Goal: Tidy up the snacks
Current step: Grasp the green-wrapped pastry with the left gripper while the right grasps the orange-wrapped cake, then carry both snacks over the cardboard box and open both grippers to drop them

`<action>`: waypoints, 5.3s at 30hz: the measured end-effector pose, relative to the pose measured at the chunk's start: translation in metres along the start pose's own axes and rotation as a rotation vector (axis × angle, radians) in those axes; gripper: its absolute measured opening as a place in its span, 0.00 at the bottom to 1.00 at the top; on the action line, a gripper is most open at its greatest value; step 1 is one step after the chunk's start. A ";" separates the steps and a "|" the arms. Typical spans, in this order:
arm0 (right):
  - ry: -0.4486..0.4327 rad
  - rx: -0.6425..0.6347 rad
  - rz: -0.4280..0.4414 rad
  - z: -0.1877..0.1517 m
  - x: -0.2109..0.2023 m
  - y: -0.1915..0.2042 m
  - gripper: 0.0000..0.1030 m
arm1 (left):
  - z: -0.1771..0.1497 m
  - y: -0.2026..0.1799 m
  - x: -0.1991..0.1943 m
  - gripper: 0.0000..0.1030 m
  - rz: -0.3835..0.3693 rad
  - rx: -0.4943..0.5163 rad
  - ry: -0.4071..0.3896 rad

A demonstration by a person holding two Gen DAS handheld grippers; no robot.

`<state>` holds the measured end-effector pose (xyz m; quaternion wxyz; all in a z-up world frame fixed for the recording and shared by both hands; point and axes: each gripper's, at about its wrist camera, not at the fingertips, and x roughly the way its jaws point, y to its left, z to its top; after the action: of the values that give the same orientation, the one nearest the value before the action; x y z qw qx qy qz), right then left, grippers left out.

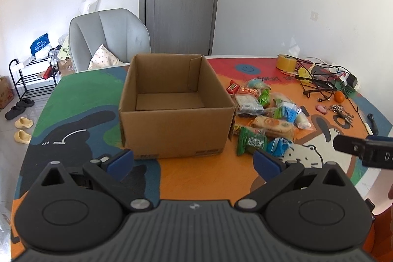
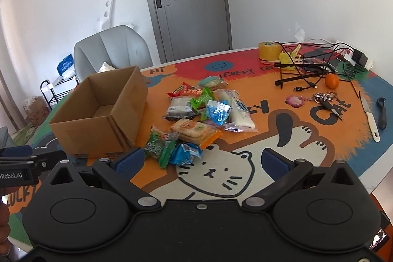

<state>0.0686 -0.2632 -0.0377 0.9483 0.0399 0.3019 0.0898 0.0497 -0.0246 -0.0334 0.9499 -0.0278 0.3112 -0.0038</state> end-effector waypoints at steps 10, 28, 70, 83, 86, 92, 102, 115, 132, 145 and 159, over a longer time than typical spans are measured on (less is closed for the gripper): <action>0.001 0.042 -0.006 -0.002 0.024 -0.030 1.00 | 0.003 -0.024 0.031 1.00 -0.054 0.004 0.005; 0.050 0.063 0.136 -0.004 0.071 -0.052 0.79 | -0.003 -0.046 0.081 0.89 -0.061 -0.048 0.031; 0.123 0.082 0.310 0.005 0.149 -0.046 0.47 | -0.021 -0.066 0.132 0.38 -0.015 -0.175 0.012; 0.045 0.046 0.319 0.009 0.121 -0.026 0.34 | -0.025 -0.045 0.112 0.37 -0.008 -0.207 -0.023; 0.028 0.037 0.321 0.013 0.115 -0.022 0.34 | -0.024 -0.038 0.107 0.37 -0.007 -0.218 -0.029; 0.001 0.023 0.327 0.018 0.107 -0.010 0.34 | -0.026 -0.033 0.093 0.37 -0.030 -0.225 -0.039; -0.050 -0.001 0.343 0.025 0.088 0.006 0.34 | -0.019 -0.032 0.058 0.37 -0.061 -0.217 -0.118; -0.106 -0.038 0.405 0.037 0.078 0.046 0.34 | 0.007 0.009 0.024 0.37 -0.011 -0.250 -0.221; -0.097 -0.093 0.432 0.044 0.099 0.104 0.34 | 0.040 0.066 0.032 0.37 0.059 -0.276 -0.256; -0.085 -0.061 0.401 0.056 0.133 0.122 0.34 | 0.060 0.092 0.072 0.38 0.047 -0.295 -0.206; -0.066 -0.061 0.409 0.056 0.135 0.124 0.55 | 0.059 0.092 0.075 0.91 0.128 -0.291 -0.195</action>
<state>0.1913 -0.1165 -0.0525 0.9203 0.0747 0.2535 0.2883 0.1442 0.0688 -0.0350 0.9598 -0.1455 0.2162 0.1045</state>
